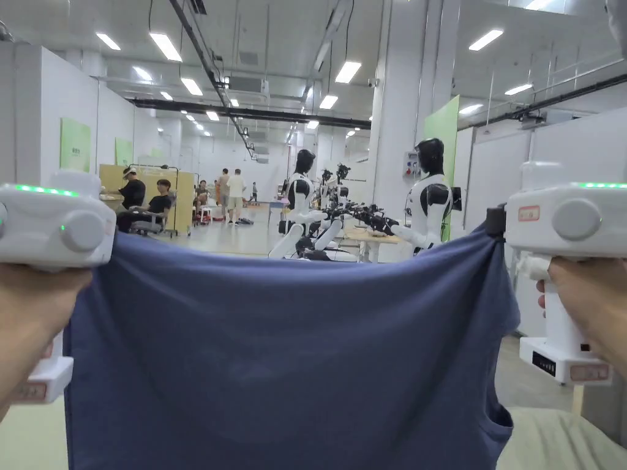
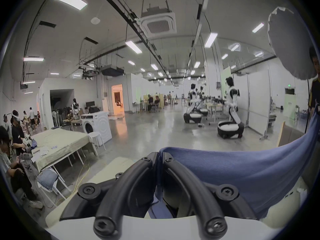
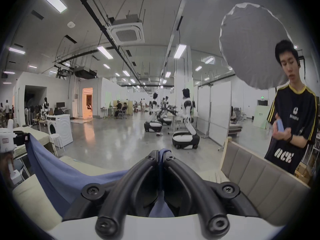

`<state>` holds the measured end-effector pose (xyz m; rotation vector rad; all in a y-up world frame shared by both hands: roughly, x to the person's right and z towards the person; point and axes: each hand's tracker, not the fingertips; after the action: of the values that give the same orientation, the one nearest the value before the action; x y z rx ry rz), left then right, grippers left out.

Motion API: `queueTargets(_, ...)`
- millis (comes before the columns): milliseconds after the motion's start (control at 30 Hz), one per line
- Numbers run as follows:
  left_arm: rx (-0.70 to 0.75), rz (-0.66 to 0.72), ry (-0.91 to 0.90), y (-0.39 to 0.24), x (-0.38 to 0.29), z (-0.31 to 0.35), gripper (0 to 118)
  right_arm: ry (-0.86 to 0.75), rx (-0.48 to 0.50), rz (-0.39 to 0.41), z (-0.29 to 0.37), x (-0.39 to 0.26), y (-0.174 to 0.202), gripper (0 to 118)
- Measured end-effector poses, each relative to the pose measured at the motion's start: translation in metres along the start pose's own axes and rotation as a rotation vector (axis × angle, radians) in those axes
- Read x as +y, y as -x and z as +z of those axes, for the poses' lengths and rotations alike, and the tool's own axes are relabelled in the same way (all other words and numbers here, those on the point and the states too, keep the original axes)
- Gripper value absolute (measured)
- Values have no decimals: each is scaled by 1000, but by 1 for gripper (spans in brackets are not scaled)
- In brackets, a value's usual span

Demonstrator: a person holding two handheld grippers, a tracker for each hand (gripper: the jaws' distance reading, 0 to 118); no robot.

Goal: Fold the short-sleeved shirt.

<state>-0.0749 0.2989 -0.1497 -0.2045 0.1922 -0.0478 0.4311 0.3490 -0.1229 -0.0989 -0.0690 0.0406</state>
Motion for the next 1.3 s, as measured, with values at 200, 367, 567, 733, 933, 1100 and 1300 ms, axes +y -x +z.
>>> queueTargets(200,-19,-5,72,-11,-60,-23,7,42,22,-111,-14,-53,-13,5)
queueTargets(367,-46,-19,77,-9,-69,5,7,66,13,-99,8,-57,-27,5)
queueTargets(567,-101,-36,130,3,-94,73,7,105,14,-87,80,-76,-39,5)
queueTargets(733,-202,31,234,18,-150,156,7,198,74,-171,159,-126,-52,5)
queueTargets(933,-245,-37,396,34,-251,250,7,352,97,-198,247,-251,-70,5)
queueTargets(1100,-234,-163,517,32,-351,295,7,563,88,-78,300,-376,-63,5)
queueTargets(1300,-210,-177,658,36,-426,296,10,683,63,-121,326,-458,-55,5)
